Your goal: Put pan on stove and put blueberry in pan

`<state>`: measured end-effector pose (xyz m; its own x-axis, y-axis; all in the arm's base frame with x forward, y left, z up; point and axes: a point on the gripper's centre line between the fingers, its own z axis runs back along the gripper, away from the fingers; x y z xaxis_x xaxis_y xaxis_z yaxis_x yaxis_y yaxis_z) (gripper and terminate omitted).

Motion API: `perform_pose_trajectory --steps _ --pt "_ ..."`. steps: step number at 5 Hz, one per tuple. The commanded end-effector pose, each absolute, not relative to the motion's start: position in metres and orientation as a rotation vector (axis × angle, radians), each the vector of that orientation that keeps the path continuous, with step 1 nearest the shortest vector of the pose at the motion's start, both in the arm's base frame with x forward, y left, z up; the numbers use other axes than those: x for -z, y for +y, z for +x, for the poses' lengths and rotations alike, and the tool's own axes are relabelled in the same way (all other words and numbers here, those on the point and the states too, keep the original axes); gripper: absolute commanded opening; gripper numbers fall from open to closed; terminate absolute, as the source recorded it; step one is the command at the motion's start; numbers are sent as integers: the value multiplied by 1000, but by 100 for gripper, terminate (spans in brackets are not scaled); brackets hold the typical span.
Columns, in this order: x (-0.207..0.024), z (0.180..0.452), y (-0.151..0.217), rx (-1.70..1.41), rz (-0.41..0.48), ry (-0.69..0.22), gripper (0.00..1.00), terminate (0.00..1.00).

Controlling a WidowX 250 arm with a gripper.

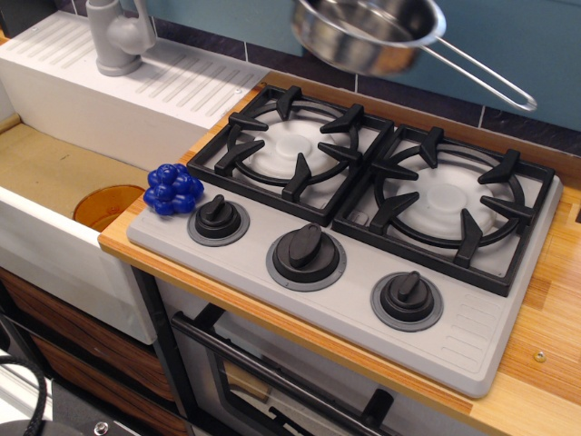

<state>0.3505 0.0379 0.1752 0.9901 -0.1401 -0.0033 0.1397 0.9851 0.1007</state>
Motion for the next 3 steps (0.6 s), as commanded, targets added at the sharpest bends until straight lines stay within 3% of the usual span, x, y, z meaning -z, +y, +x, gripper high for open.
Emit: perform_pose_trajectory --steps 1,3 --pt "-185 371 83 196 102 -80 0 0" --pt "-153 390 112 228 72 -114 0 0"
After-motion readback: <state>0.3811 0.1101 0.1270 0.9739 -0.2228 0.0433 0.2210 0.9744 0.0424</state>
